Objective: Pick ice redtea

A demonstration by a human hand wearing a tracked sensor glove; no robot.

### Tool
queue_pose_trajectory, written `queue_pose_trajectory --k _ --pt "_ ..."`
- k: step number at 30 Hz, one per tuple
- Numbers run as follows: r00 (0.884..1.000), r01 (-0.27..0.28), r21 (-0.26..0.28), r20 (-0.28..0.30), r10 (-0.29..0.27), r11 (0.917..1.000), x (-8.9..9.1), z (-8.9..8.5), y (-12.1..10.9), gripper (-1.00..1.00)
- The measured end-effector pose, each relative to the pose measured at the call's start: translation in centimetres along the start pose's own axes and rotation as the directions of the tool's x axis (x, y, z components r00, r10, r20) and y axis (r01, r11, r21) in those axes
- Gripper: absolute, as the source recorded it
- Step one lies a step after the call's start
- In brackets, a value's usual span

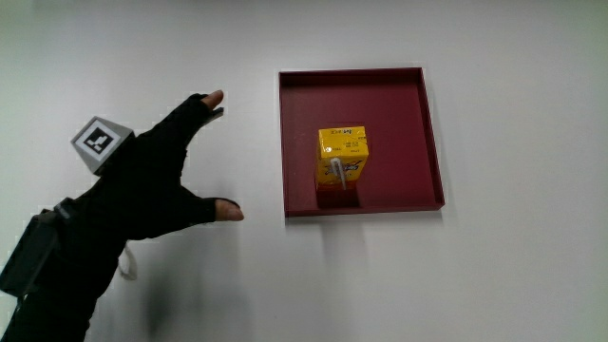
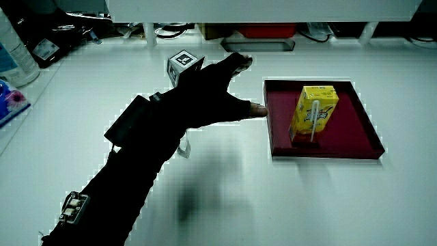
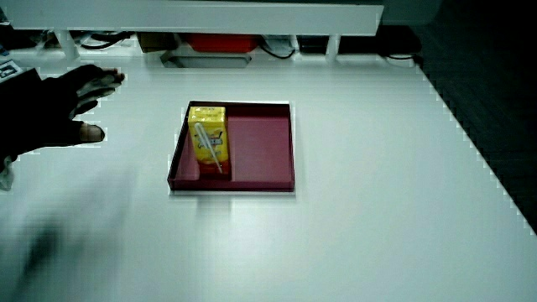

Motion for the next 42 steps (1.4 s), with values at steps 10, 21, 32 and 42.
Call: queue_pose_trajectory --k 10,21,32,42 --pt "0.995 -0.102 -0.025 0.002 0.102 0.9944 0.2 -2.0 2.6 0.0" --pt "0.99 -0.114 -0.071 0.079 0.12 0.9909 0.2 -5.1 5.9 0.0" --pt "0.989 -0.075 -0.087 0.121 0.085 0.9933 -1.8 -7.9 8.9 0.0" --pt "0.989 -0.041 -0.088 0.139 0.053 0.9953 -2.6 -9.3 10.4 0.0"
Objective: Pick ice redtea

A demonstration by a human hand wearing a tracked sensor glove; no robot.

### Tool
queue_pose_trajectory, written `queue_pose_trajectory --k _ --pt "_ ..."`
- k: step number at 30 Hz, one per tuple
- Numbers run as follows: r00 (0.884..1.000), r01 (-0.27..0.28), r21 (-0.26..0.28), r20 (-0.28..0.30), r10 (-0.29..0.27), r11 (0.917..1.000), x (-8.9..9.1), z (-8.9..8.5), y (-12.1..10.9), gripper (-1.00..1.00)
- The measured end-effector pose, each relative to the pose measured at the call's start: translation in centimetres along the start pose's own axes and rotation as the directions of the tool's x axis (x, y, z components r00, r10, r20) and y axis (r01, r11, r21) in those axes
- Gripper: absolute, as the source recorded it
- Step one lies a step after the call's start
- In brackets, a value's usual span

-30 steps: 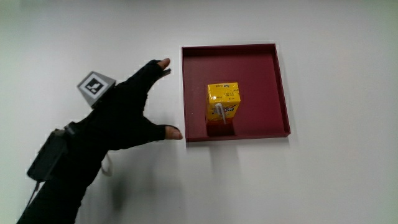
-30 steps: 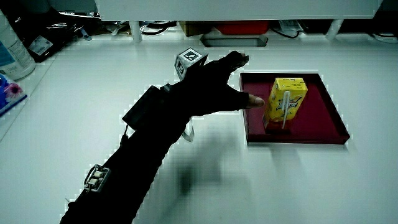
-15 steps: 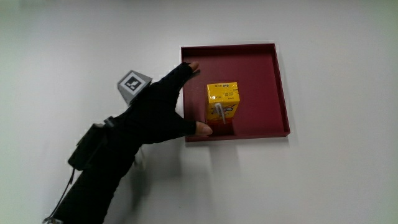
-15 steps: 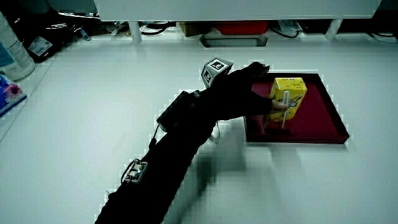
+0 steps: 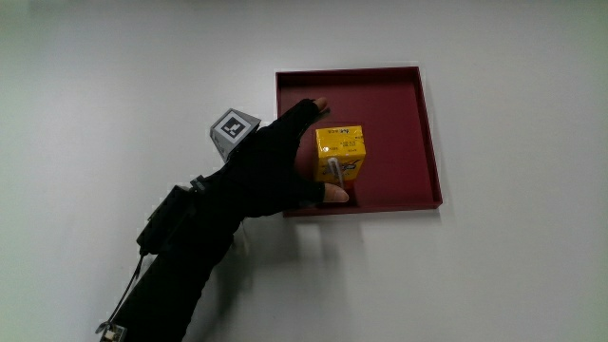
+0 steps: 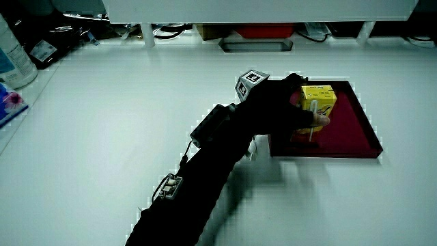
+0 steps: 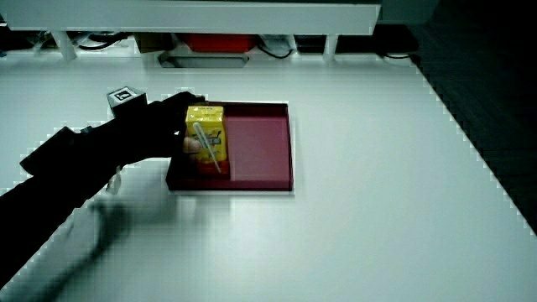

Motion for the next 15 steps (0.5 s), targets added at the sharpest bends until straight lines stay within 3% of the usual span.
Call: queue_pose_trajectory --k 5,9,15 --pt "1.0 0.009 0.014 -0.018 -0.009 0.9999 -0.45 0.09 0.13 0.0" --pt "1.0 0.022 0.033 0.001 -0.022 0.9992 -0.48 0.05 -0.04 0.0" --pt "0.999 0.04 0.092 -0.028 -0.037 0.995 -0.69 0.27 -0.31 0.25"
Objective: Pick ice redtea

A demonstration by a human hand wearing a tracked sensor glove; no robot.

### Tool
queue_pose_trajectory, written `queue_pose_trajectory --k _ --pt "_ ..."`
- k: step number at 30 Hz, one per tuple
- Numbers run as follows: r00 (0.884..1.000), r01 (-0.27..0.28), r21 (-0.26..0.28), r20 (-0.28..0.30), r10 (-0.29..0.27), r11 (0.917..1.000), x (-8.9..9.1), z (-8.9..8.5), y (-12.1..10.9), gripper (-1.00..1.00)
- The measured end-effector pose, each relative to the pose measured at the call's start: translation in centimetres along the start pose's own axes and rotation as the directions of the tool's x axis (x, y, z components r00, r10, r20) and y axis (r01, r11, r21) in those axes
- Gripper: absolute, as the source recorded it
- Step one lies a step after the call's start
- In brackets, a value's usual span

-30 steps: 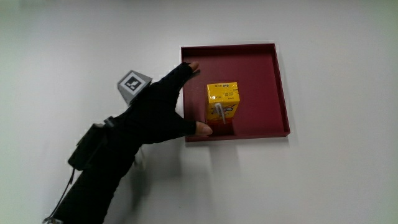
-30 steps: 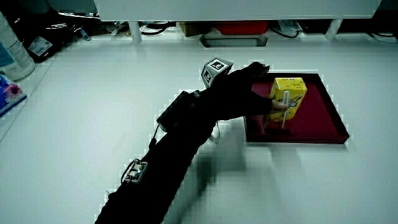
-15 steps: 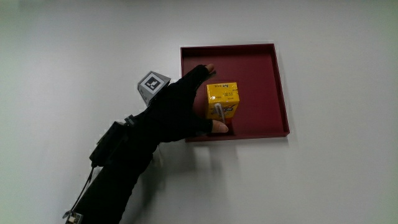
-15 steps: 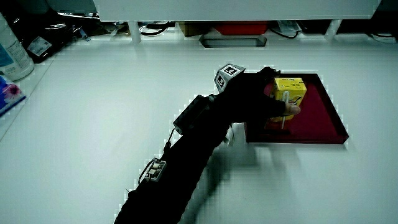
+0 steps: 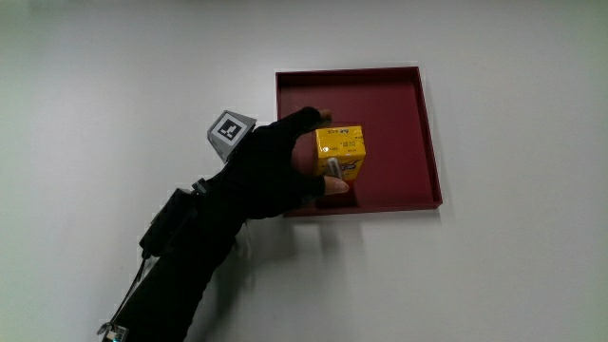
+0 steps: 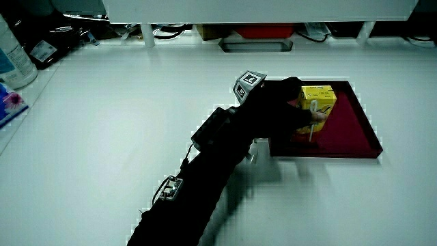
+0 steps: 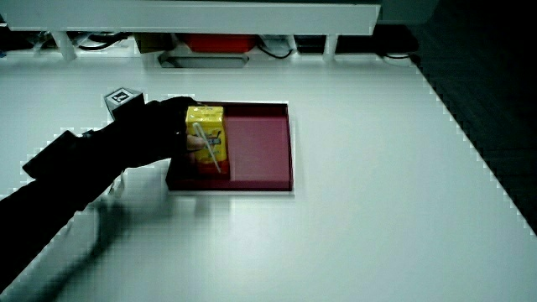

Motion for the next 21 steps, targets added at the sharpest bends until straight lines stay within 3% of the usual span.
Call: queue_pose_trajectory --k 9,18,21 --pt "1.0 0.01 0.058 -0.024 -0.008 0.9983 -0.11 -0.09 -0.21 0.62" --pt "1.0 0.013 0.053 0.001 -0.013 0.9985 -0.35 -0.17 -0.15 1.0" --pt "1.0 0.023 0.061 -0.002 -0.023 0.9979 -0.48 -0.15 -0.16 1.0"
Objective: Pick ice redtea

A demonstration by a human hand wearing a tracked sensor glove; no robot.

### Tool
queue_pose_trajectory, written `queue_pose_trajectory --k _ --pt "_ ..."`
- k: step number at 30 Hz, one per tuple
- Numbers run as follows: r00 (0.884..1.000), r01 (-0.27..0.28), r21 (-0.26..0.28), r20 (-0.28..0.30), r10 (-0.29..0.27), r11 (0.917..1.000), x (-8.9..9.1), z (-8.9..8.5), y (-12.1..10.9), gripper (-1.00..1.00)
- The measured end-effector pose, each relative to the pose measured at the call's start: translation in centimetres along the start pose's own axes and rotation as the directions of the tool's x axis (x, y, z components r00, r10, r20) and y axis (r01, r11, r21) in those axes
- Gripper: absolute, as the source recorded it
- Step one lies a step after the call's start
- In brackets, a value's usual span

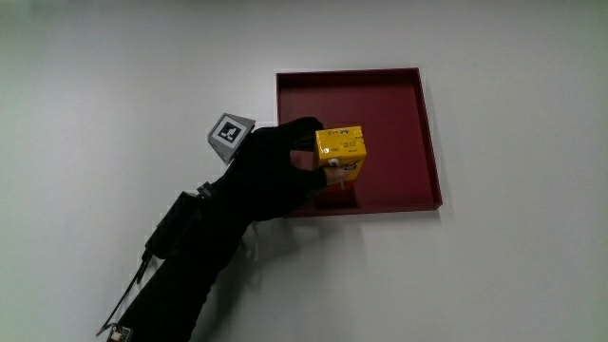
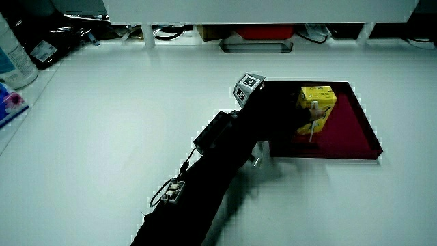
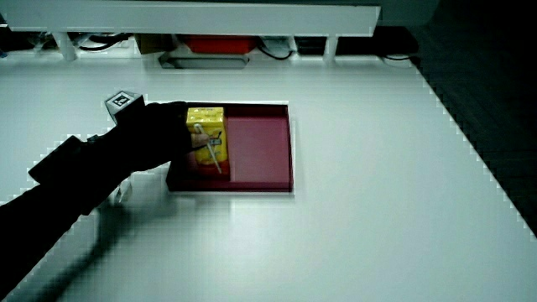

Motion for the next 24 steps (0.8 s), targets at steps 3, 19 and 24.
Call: queue_pose_trajectory --k 3,19,24 --pt "1.0 0.005 0.01 0.016 -0.006 0.9999 0.2 -0.1 -0.2 1.0" --pt "0.994 0.085 0.075 0.069 -0.09 0.9936 2.3 1.9 -1.6 1.0" --pt "0.993 0.087 0.11 0.074 -0.096 0.9901 4.3 3.9 -2.9 1.0"
